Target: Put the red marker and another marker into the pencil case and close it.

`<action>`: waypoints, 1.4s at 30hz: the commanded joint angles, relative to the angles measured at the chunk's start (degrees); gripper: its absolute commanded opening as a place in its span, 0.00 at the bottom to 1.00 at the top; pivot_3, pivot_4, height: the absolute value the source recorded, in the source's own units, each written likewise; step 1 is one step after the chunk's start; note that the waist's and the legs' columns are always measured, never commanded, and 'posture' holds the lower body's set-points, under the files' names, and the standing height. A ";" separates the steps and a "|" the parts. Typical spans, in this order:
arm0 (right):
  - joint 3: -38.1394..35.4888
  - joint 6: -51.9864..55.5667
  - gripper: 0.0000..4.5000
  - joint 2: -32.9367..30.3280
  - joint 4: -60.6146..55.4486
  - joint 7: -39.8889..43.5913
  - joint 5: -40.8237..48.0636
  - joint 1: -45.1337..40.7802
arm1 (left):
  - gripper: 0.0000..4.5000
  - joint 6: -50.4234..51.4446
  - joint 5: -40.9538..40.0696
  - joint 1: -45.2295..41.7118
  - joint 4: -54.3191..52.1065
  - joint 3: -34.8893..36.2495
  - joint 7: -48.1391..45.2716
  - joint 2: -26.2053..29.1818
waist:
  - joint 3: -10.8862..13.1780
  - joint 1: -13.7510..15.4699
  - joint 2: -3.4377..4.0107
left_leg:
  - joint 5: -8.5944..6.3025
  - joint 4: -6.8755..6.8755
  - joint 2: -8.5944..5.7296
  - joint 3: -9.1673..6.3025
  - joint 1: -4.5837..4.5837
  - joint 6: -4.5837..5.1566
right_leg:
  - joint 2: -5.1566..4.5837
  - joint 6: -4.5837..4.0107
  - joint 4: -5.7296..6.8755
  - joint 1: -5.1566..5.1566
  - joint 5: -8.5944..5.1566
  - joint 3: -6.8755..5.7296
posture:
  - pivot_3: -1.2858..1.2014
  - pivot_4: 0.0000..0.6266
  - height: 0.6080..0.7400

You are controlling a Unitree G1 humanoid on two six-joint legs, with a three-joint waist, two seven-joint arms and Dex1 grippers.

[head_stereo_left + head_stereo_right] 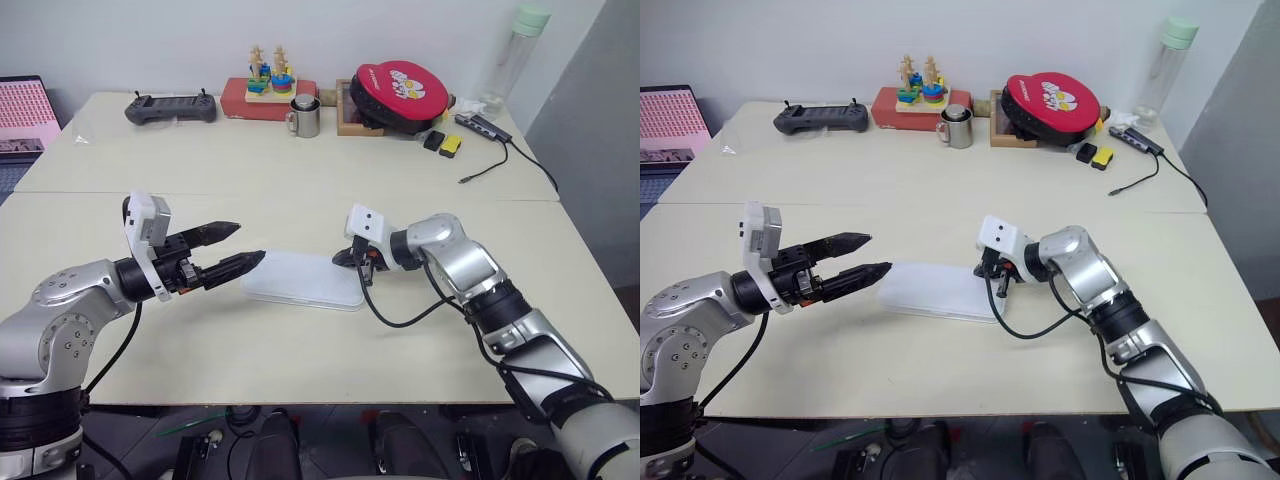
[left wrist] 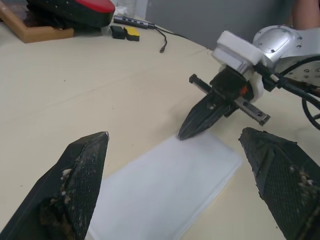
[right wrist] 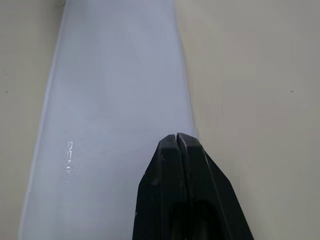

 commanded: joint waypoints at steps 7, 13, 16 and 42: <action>-0.90 6.87 0.00 0.86 -5.95 -3.85 0.29 7.84 | 1.00 -1.88 2.79 -1.12 0.37 -2.61 -0.84 0.70 | -0.06 -0.02 -0.06 | -0.01 -0.02 0.02 0.08 0.56 -0.01 | -0.01 -0.02 -0.03 0.47 -0.06 0.09 | 0.52 0.24 1.00; 0.67 8.22 0.00 0.99 -13.01 -1.39 2.10 9.57 | 1.00 -1.70 2.78 -0.86 0.20 -2.47 -0.92 1.01 | -0.06 -0.06 -0.06 | -0.01 -0.09 0.02 0.09 0.53 -0.01 | 0.00 -0.05 -0.04 0.45 -0.08 0.09 | 0.52 0.24 1.00; 2.10 10.05 0.00 1.49 -14.08 -1.81 1.39 9.83 | 1.00 -1.63 2.79 -0.88 0.28 -2.27 -0.88 1.17 | -0.05 -0.25 -0.06 | -0.03 -0.14 0.05 0.10 0.52 -0.01 | 0.01 -0.08 -0.04 0.42 -0.11 0.09 | 0.52 0.24 1.00; -29.80 18.49 0.60 -4.20 -27.76 -15.04 17.32 21.59 | 1.00 -15.74 19.68 -9.02 28.14 2.57 18.22 -0.33 | -0.03 0.90 -0.07 | -0.06 -0.22 0.04 0.10 0.29 -0.06 | -0.01 -0.05 -0.40 0.35 -0.08 0.04 | 0.52 0.24 1.00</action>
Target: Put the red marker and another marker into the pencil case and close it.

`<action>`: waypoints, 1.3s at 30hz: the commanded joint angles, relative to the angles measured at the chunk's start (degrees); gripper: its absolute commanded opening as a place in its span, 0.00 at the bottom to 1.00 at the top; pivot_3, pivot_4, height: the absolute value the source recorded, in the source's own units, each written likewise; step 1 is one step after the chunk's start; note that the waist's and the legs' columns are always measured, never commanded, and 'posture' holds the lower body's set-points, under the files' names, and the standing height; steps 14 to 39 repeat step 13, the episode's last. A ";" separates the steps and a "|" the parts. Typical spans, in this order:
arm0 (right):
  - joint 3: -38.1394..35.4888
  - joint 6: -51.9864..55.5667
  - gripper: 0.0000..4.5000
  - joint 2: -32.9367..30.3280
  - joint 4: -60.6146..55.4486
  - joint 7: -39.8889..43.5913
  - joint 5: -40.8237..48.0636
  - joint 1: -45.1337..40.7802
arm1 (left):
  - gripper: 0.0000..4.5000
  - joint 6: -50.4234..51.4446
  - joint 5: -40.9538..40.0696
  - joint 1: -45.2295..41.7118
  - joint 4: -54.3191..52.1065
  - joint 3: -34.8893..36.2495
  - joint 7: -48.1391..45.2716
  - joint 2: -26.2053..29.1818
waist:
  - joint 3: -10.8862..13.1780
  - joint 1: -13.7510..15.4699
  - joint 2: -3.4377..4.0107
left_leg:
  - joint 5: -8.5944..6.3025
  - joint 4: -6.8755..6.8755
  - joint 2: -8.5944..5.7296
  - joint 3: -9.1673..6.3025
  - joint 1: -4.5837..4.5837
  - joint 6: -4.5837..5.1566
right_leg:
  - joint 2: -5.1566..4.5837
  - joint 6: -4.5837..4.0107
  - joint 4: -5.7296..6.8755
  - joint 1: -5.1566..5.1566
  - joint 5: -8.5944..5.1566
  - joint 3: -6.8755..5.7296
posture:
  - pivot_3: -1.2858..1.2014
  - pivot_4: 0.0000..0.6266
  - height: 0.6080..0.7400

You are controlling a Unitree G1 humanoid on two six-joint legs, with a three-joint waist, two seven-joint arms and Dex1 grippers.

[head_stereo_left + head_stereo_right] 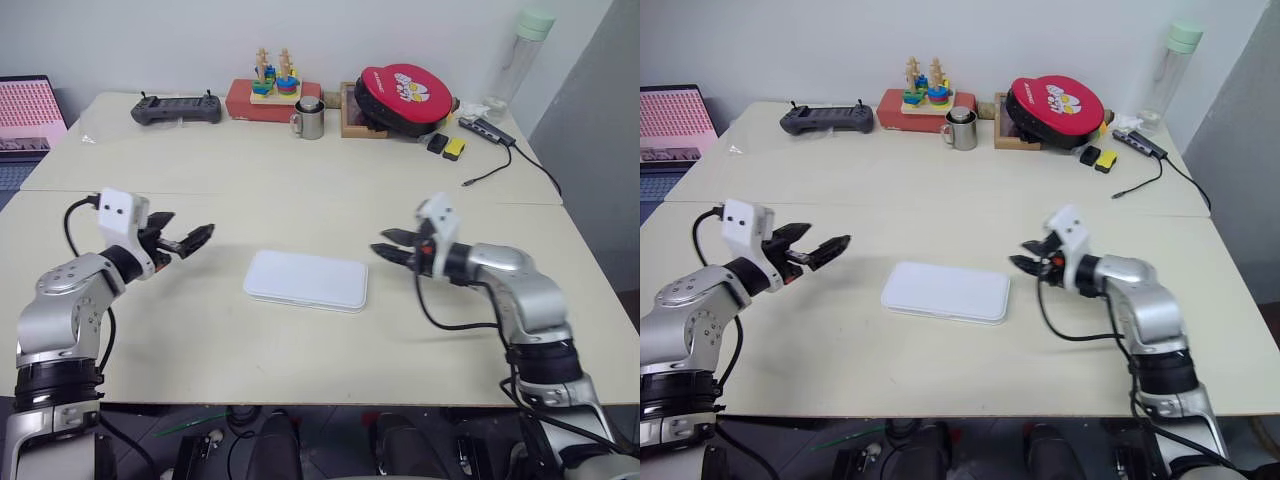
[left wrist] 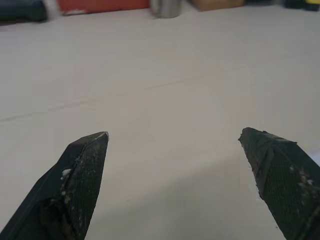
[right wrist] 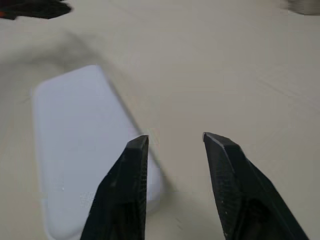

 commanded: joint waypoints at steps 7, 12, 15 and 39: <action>-6.45 2.20 0.99 -3.54 -5.89 -3.98 5.38 4.39 | 1.00 -3.54 1.78 -1.16 3.09 1.68 -1.59 2.38 | 0.00 -0.20 0.00 | 0.00 0.00 0.01 0.03 -0.03 0.00 | 0.00 0.03 -0.02 -0.01 0.01 0.02 | 0.52 0.24 1.00; -7.23 0.69 1.00 -4.44 -5.24 -5.39 5.92 6.15 | 1.00 -3.85 3.86 -1.30 3.39 1.05 -0.29 2.15 | 0.00 -0.21 0.00 | 0.00 0.01 0.01 0.03 -0.02 0.00 | -0.01 0.07 -0.03 0.00 0.04 0.02 | 0.52 0.24 1.00; -7.35 0.36 1.00 -4.61 -4.95 -5.49 6.02 6.43 | 1.00 -3.88 4.31 -1.43 3.41 0.87 0.23 2.05 | 0.00 -0.21 0.00 | 0.00 0.01 0.00 0.04 -0.02 0.00 | -0.01 0.07 -0.03 0.01 0.04 0.02 | 0.52 0.24 1.00; -7.35 0.36 1.00 -4.61 -4.95 -5.49 6.02 6.43 | 1.00 -3.88 4.31 -1.43 3.41 0.87 0.23 2.05 | 0.00 -0.21 0.00 | 0.00 0.01 0.00 0.04 -0.02 0.00 | -0.01 0.07 -0.03 0.01 0.04 0.02 | 0.52 0.24 1.00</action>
